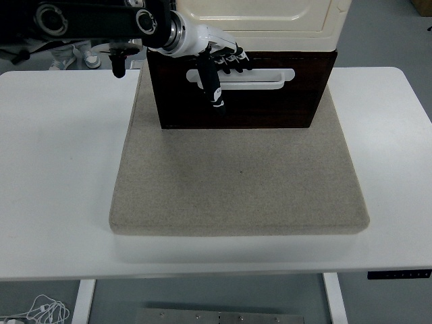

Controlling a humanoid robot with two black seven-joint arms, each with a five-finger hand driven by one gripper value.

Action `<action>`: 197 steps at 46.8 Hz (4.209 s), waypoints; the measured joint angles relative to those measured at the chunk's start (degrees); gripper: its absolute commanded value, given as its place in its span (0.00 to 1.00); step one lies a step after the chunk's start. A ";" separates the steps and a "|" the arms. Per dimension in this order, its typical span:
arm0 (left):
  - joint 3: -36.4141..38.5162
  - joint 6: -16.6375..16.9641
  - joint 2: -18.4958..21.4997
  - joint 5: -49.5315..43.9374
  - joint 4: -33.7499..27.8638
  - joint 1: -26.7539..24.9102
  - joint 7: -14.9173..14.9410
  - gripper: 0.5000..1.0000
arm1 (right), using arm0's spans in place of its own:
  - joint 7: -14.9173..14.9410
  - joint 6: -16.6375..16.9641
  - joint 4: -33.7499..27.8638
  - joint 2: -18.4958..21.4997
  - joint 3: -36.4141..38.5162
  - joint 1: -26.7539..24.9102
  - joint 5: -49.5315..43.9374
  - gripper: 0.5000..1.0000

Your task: Open the drawer under the combination cabinet

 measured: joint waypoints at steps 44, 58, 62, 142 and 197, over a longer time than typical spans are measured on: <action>-1.88 -0.07 -0.11 0.09 -0.55 0.44 1.37 1.00 | 0.01 0.00 0.00 0.00 0.00 0.00 0.00 0.85; -1.83 0.02 -2.12 0.03 -0.30 0.79 1.39 1.00 | 0.01 0.00 0.00 0.00 0.00 0.00 0.00 0.85; -1.81 -0.01 -2.12 0.00 -0.20 0.87 1.39 1.00 | 0.01 0.00 0.00 0.00 0.00 0.00 0.00 0.85; -1.53 -7.76 0.78 0.27 -3.71 -2.78 1.40 1.00 | 0.00 0.00 0.00 0.00 0.00 0.00 0.00 0.85; -1.64 -8.82 1.04 0.27 -5.39 -2.74 1.39 1.00 | 0.01 0.00 0.00 0.00 0.00 0.00 0.00 0.86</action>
